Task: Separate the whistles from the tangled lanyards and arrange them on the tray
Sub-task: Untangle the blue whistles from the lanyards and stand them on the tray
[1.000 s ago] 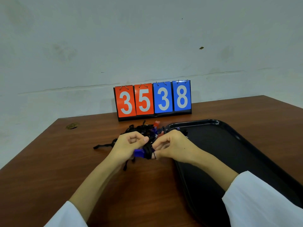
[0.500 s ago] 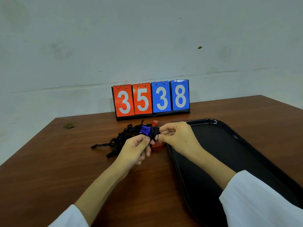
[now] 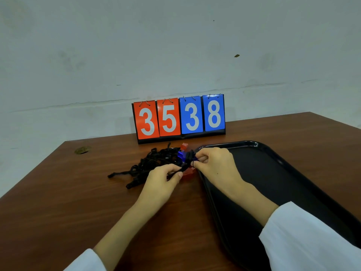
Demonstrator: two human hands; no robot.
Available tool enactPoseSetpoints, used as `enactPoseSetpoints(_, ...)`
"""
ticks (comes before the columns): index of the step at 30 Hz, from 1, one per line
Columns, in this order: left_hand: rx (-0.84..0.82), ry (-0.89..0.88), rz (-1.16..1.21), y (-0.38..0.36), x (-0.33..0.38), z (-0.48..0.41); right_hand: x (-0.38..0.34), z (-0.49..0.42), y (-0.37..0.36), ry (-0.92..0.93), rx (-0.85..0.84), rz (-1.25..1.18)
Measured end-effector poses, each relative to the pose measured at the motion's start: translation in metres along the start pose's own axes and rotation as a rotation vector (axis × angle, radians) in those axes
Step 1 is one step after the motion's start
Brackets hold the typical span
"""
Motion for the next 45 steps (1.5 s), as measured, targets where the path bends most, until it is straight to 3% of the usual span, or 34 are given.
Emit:
enactPoseSetpoints(9, 0.165, -0.037, 0.063, 0.011, 0.004, 0.004, -0.003, 0.002, -0.005, 0.023, -0.068, 0.116)
enactPoseSetpoints(17, 0.264, -0.094, 0.048, 0.021, 0.005, 0.004, -0.014, 0.007, -0.012, 0.218, -0.149, 0.177)
enactPoseSetpoints(22, 0.28, -0.013, 0.166, 0.025, 0.003, 0.003, -0.025, 0.011, -0.013, 0.344, -0.177, 0.222)
enactPoseSetpoints(27, 0.224, -0.014, 0.213, 0.025, 0.001, 0.001, -0.026, 0.012, -0.016, 0.42, -0.207, 0.214)
enactPoseSetpoints(32, 0.199, -0.011, 0.262, 0.027, -0.001, -0.001, -0.028, 0.015, -0.013, 0.503, -0.119, 0.239)
enactPoseSetpoints(36, 0.197, -0.024, 0.194, 0.026, 0.001, -0.001, -0.029, 0.015, -0.013, 0.534, -0.03, 0.26)
enactPoseSetpoints(42, 0.128, -0.006, -0.126, 0.027, -0.001, -0.006, -0.026, 0.014, -0.02, 0.537, -0.017, 0.357)
enactPoseSetpoints(45, 0.016, 0.074, -0.003, 0.028, -0.004, -0.006, -0.028, 0.015, -0.023, 0.579, -0.009, 0.403)
Point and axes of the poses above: each hand's wrist, its own z-axis away from the middle knuckle, its own y-axis out of the back of the hand, x = y × z, the point moved 4 cm from there along -z, towards the middle knuckle, and after that the axes turned 8 degrees about -x, right-handed, at the moved point
